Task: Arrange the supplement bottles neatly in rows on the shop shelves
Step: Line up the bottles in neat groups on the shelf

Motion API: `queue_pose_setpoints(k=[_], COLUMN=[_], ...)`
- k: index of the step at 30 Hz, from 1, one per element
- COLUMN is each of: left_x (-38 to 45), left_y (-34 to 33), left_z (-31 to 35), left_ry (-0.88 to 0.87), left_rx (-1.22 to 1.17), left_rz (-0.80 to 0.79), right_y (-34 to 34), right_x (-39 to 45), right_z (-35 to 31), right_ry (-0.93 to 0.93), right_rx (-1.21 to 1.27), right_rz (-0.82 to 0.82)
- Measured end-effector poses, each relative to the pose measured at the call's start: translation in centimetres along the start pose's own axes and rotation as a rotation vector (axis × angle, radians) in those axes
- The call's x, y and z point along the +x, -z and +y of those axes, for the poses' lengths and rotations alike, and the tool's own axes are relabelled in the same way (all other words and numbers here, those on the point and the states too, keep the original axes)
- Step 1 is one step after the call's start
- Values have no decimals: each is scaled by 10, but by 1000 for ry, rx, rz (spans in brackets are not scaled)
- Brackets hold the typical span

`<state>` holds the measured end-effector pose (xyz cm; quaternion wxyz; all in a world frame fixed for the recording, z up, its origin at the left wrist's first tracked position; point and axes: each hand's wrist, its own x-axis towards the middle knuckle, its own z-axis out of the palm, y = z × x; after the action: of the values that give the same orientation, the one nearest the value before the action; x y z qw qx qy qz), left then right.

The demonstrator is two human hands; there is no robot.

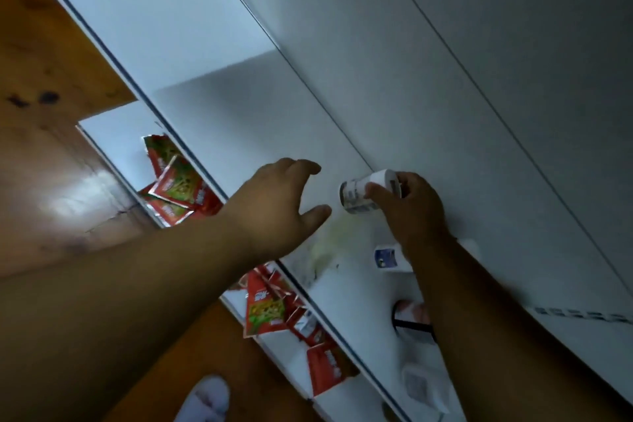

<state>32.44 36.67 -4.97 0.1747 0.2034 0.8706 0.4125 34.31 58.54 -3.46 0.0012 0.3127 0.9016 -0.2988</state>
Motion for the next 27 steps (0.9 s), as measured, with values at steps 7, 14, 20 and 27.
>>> queue_pose_setpoints(k=[7, 14, 20, 27], left_x=[-146, -253, -291, -343], left_y=[107, 197, 214, 126], left_z=[64, 177, 270, 387], left_ry=[74, 7, -191, -379], left_rx=[-129, -374, -326, -229], left_rz=[-129, -326, -533, -750], right_y=[78, 170, 259, 363], right_x=[-184, -341, -423, -520], right_z=[-99, -164, -160, -73], right_ry=[-180, -229, -203, -103], right_rx=[607, 944, 1184, 1226], right_rz=[-225, -209, 8, 364])
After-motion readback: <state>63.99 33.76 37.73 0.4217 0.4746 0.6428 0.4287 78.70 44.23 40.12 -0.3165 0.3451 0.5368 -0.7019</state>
